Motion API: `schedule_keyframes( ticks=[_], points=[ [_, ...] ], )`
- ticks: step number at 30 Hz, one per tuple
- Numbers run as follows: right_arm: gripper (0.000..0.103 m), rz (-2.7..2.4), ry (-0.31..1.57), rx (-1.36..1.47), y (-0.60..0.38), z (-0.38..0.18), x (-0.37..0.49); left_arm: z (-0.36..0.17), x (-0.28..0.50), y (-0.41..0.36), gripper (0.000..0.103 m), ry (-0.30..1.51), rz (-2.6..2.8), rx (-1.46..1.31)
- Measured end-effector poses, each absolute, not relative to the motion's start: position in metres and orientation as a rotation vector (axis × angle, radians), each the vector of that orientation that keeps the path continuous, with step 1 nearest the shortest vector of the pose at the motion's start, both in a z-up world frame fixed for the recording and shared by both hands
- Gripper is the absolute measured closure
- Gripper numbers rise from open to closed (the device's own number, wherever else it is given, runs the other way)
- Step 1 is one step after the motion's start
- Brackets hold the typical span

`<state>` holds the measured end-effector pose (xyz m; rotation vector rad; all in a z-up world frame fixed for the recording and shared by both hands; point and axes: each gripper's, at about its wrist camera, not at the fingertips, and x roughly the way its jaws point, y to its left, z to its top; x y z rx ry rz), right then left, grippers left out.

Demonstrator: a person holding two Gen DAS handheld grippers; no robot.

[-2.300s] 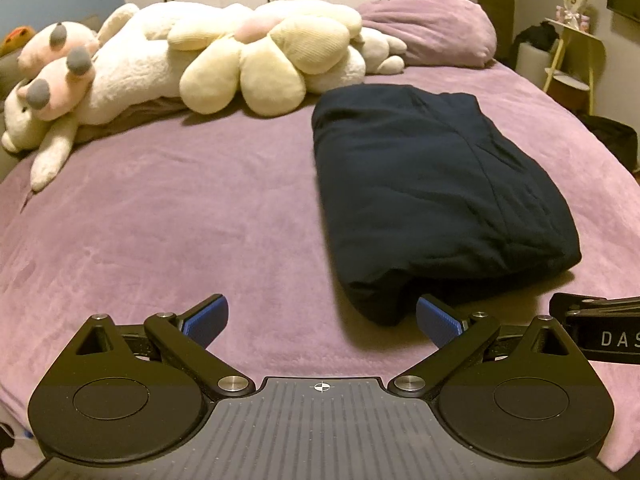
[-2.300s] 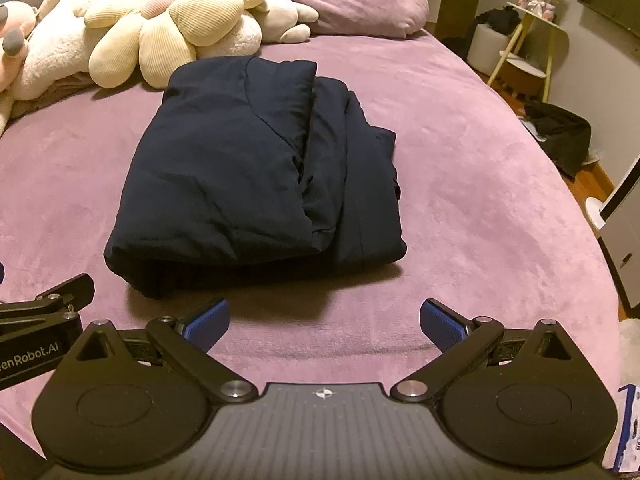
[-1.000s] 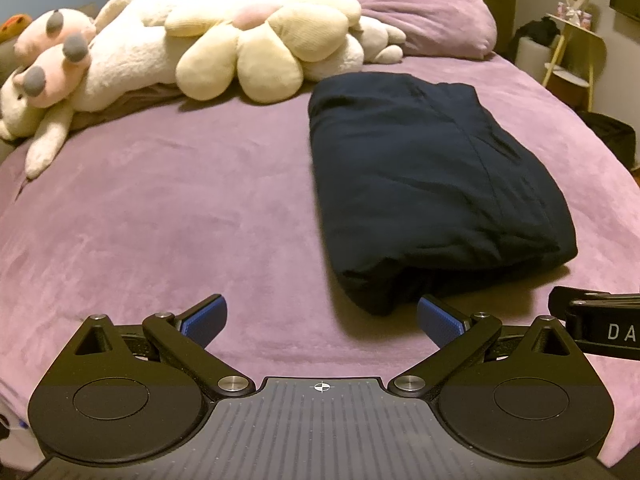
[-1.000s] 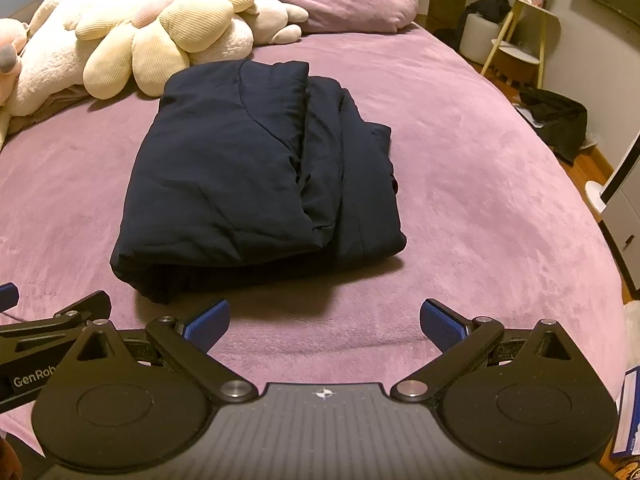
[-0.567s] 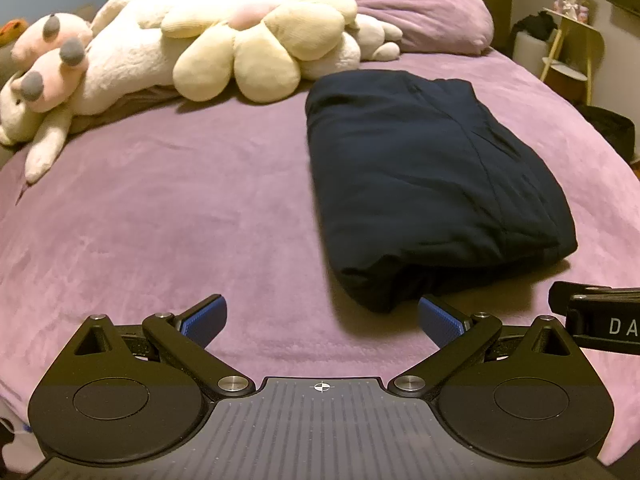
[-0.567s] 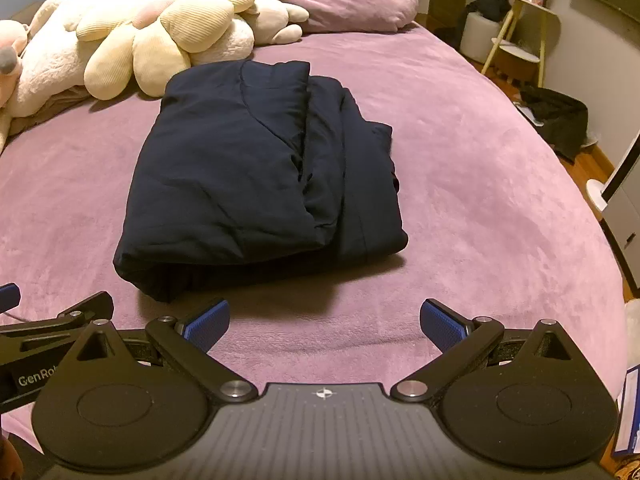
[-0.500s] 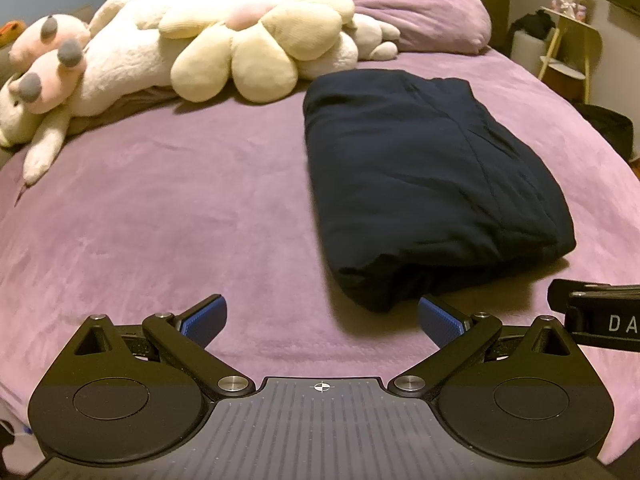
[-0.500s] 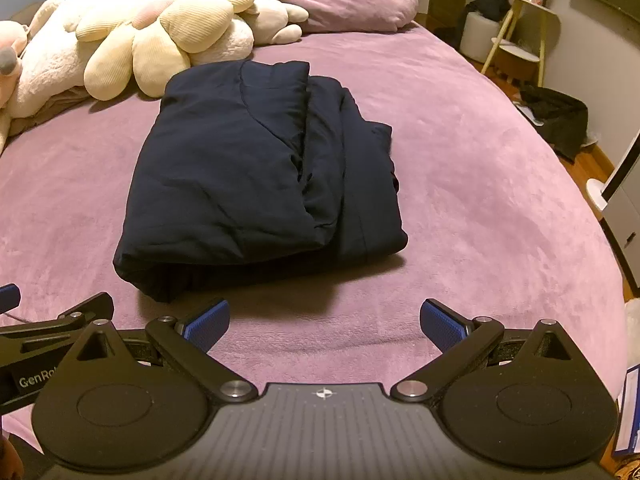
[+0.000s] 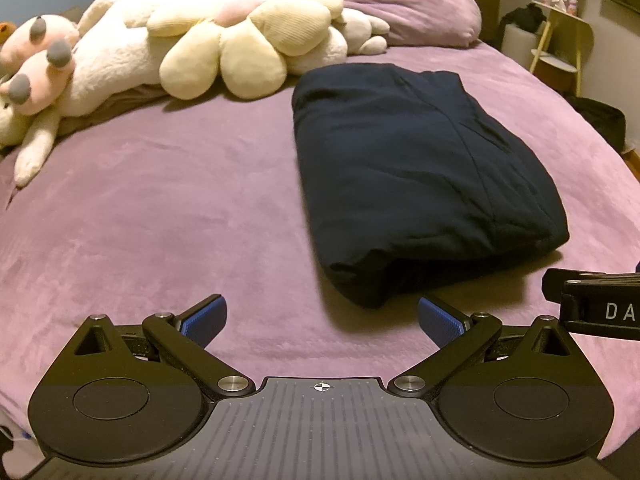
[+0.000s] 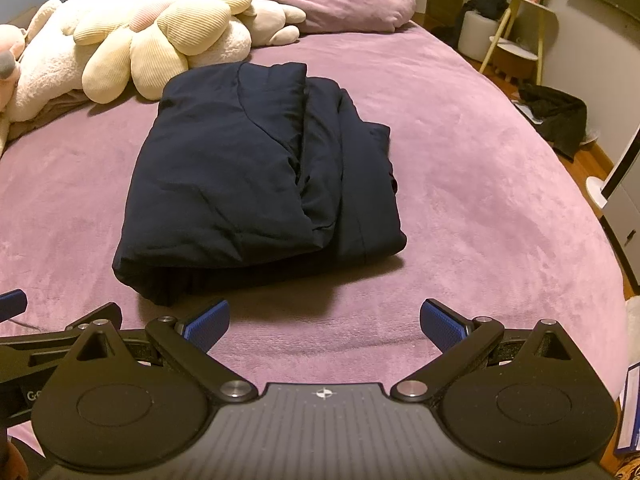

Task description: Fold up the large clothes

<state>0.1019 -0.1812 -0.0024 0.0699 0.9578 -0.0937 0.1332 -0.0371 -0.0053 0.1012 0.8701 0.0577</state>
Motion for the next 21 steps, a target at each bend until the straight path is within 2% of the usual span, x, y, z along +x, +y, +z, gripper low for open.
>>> schedule_keyframes(
  ticks=[21],
  points=[
    [0.002,-0.111,0.959,0.068,-0.1806,-0.0033,0.1035,-0.0072,0.1343,-0.0337,0.000,0.876,0.068,0.096]
  ],
)
